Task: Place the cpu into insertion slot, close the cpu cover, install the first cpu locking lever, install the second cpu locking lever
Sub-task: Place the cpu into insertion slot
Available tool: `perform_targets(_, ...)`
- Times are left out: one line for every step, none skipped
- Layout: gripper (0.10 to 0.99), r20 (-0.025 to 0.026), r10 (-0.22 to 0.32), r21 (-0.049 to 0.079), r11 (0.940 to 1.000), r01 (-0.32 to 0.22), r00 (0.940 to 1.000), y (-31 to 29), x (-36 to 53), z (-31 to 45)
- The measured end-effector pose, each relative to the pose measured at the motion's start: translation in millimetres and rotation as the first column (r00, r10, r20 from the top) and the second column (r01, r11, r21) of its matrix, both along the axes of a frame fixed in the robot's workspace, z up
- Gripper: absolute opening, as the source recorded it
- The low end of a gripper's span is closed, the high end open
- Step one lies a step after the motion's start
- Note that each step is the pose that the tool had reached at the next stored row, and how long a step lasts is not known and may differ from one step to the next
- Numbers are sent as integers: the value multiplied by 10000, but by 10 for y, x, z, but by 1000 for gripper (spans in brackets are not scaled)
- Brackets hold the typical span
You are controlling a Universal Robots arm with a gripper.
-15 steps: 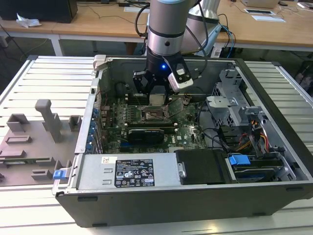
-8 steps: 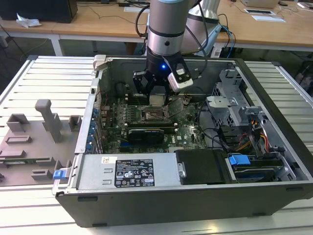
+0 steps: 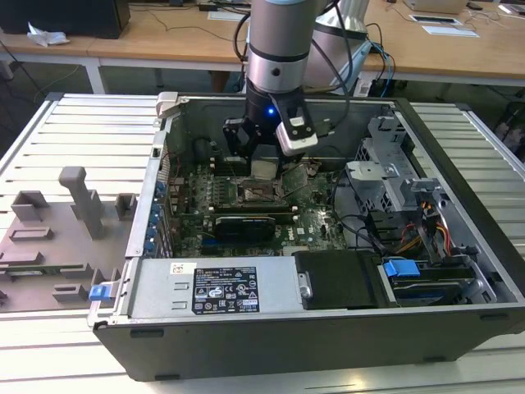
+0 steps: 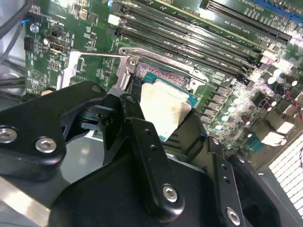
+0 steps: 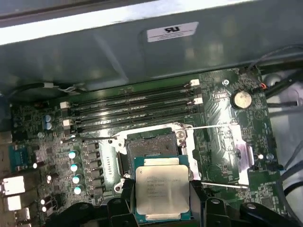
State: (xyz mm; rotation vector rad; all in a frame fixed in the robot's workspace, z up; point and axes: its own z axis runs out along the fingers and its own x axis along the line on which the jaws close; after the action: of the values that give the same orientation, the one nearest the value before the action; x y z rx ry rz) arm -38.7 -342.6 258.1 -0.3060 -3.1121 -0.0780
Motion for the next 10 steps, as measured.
perform_targets(545,0,-258,-5,9997,258,9997,0,0,-1)
perform_targets(545,-1,-440,-9,9990,440,9990,-1,0,-2)
perform_targets(545,0,-543,-10,9985,543,9985,0,0,-3)
perform_targets(545,0,-674,-12,9977,674,9977,0,0,-3)
perform_targets(545,1,-870,-15,9962,870,9962,0,0,-5)
perform_targets(545,1,-1040,-18,9946,1040,9946,0,0,-6)
perform_targets(545,1,-1292,-19,9916,1292,9916,0,0,-8)
perform_targets(545,2,-1458,-22,9893,1458,9893,0,0,-9)
perform_targets(545,2,-1671,-27,9859,1671,9859,0,0,-11)
perform_targets(545,3,-1765,-30,9843,1765,9843,0,0,-11)
